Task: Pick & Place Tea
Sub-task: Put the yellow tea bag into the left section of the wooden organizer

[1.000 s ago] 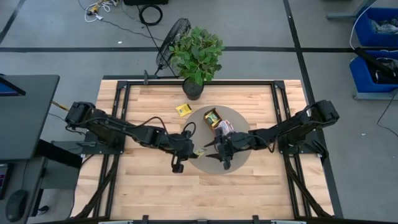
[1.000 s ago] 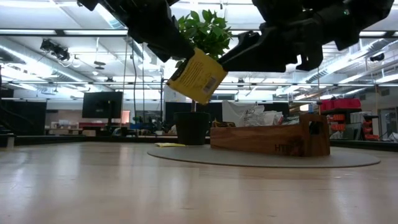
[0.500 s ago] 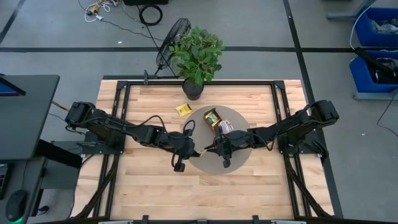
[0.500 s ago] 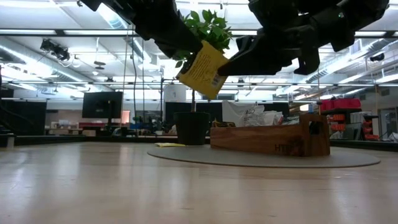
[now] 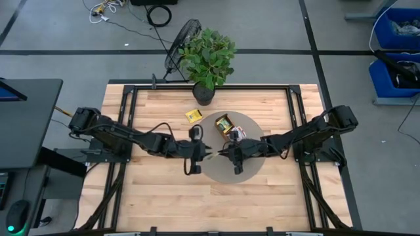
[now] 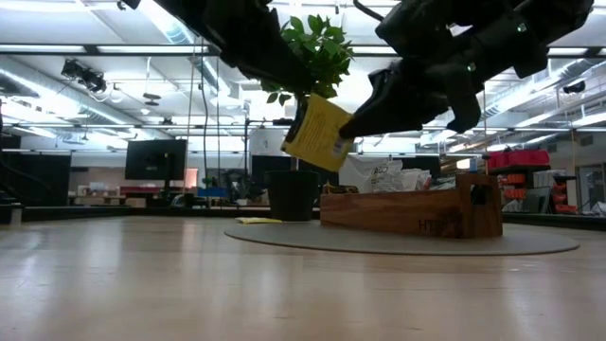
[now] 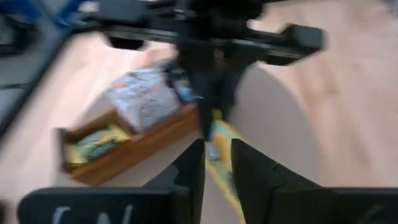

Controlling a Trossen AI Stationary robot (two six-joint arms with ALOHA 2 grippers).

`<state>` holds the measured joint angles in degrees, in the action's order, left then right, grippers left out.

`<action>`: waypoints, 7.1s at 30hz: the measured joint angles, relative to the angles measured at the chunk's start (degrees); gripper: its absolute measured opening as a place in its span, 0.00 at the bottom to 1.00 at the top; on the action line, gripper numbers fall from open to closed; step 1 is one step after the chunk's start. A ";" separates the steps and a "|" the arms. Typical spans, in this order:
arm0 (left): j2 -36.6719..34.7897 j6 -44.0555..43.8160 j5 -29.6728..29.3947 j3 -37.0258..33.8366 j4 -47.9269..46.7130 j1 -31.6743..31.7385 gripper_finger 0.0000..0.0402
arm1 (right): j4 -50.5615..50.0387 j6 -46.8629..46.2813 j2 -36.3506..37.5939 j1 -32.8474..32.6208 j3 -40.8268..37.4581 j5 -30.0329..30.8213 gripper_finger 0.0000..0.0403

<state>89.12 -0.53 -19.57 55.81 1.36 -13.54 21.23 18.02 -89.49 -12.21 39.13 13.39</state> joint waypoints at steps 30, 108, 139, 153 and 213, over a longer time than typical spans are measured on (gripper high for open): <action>-4.59 -0.32 -3.67 -32.07 51.64 -1.74 0.25 | 20.42 -0.17 3.52 -5.79 -8.35 19.15 0.01; -4.39 6.86 7.12 -29.57 52.77 9.53 0.00 | 7.87 -13.06 10.56 7.61 -2.25 -2.14 0.30; -4.39 4.53 14.54 -19.80 26.78 9.90 0.00 | -33.12 -11.52 0.11 4.81 24.74 -1.40 0.43; -4.39 4.19 14.33 -19.81 26.73 10.23 0.02 | -33.37 -12.47 0.20 4.83 24.74 -1.87 0.02; -6.47 2.68 6.01 -38.69 61.29 13.48 0.23 | -14.80 -41.51 -8.55 6.89 9.75 38.05 0.00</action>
<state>82.65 2.15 -13.56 17.12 62.65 -0.05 6.44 -23.49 -98.04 -5.32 48.88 51.44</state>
